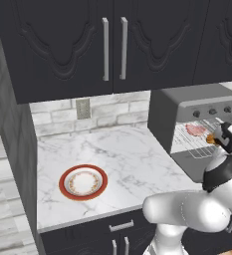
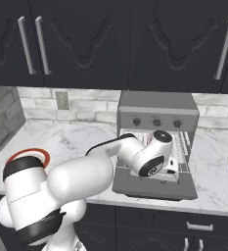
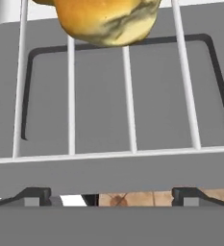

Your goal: Open the toaster oven door. Place the bread on the top rack in the toaster oven and place the steak on the bottom rack.

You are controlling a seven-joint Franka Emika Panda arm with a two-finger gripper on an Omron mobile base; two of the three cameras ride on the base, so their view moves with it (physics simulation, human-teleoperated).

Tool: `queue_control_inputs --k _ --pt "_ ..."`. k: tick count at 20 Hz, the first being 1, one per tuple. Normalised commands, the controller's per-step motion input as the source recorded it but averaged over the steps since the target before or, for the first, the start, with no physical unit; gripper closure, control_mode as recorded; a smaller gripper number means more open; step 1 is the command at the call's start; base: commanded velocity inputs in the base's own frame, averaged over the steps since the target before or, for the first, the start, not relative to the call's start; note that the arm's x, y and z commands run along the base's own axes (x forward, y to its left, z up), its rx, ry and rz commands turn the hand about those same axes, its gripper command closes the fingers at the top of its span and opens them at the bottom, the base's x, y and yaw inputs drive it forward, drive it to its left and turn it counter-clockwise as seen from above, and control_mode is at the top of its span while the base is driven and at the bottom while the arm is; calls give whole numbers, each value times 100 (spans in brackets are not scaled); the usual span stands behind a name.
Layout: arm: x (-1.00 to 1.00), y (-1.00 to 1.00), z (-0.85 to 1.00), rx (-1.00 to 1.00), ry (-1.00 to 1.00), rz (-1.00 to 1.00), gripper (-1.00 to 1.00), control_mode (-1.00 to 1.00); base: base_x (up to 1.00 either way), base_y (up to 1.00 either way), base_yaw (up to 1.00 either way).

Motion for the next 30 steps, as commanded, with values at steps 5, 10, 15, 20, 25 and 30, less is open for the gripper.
queue_control_inputs --k 5,10,15,20,25,30 --pt "10 0 -3 7 0 0 -100 -100 0 0 0" --pt "19 0 0 4 0 1 -100 -100 0 0 0" --pt "12 0 -2 4 -1 5 -100 -100 0 0 0" --pt "10 0 -2 6 -5 6 -100 -100 0 0 0" --pt "30 4 2 2 -1 2 -100 -100 0 0 0" --pt "42 11 1 1 0 0 -100 -100 0 0 0"
